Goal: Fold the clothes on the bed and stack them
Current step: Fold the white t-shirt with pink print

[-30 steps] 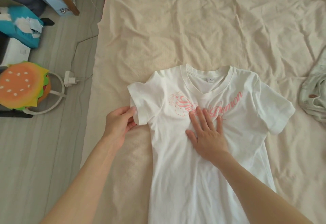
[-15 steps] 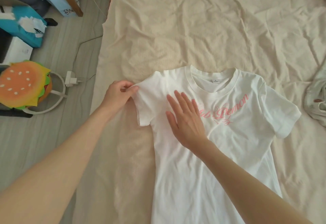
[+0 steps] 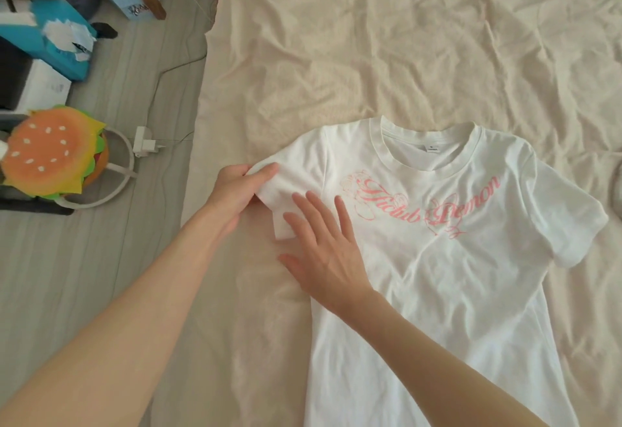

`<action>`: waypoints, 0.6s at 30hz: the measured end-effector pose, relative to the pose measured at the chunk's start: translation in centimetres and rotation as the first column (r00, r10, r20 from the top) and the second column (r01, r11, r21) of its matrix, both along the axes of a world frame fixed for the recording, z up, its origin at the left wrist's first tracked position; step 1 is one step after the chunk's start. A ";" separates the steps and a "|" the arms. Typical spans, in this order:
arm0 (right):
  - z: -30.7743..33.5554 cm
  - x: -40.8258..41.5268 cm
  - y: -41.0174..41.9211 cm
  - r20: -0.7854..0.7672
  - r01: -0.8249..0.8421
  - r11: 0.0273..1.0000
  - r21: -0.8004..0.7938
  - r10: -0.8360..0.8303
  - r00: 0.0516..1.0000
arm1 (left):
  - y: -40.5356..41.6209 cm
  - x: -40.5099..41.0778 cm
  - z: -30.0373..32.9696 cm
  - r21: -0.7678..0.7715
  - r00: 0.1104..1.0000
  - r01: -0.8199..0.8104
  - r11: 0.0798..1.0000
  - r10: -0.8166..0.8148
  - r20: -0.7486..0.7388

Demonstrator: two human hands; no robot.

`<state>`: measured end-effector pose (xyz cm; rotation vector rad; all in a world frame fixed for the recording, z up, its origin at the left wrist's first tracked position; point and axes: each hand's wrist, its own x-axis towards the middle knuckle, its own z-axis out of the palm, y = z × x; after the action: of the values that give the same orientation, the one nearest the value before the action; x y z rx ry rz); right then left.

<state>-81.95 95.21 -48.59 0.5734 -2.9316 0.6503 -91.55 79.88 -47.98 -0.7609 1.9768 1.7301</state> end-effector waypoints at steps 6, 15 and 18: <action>-0.9 -0.4 -1.3 -0.121 0.101 0.992 0.072 -0.092 0.988 | -0.7 -1.1 0.9 -0.061 0.991 0.017 0.998 -0.025 -0.134; 0.5 -0.2 -2.0 0.155 0.316 0.867 -0.385 -0.277 0.948 | 0.4 -2.4 2.3 -0.239 0.992 -0.036 0.970 0.006 -0.123; 2.4 0.2 -1.4 0.681 0.718 0.436 -0.542 -0.273 0.680 | 2.4 -2.6 3.6 -0.354 0.975 0.021 0.935 -0.098 -0.201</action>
<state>-81.75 93.82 -46.17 -0.7070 -2.4603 2.0403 -94.19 82.25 -44.37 -0.6346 2.4728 1.4958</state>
